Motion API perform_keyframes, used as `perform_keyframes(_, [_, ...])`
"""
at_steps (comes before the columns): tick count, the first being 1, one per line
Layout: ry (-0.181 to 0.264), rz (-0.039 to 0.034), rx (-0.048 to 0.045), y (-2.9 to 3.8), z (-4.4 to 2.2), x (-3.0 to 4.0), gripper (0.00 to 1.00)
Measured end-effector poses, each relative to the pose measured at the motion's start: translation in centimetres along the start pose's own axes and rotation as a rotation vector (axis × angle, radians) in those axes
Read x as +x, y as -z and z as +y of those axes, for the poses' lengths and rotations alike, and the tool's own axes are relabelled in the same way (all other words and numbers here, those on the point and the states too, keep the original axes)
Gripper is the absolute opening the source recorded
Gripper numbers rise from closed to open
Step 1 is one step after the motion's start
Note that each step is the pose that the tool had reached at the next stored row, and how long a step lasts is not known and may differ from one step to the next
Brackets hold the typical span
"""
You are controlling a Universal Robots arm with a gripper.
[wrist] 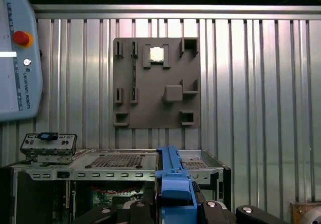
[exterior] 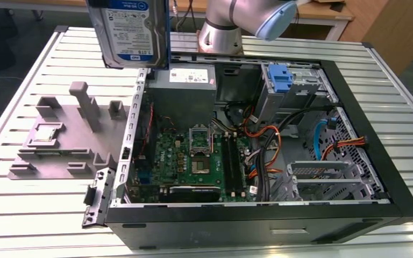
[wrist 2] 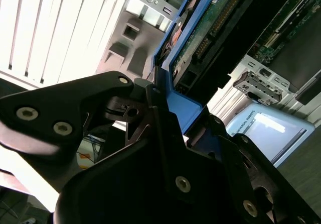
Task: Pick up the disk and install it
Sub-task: 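Pick up the disk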
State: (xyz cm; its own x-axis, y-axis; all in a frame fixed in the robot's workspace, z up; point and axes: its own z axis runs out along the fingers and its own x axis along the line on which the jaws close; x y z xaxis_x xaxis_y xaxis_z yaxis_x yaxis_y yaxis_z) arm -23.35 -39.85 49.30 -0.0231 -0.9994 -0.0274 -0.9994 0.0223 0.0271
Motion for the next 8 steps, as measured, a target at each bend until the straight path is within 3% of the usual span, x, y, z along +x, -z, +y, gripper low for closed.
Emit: perform_keyframes(8, [0.0,0.0023,0.0001,0.01,-0.01,0.58,0.37])
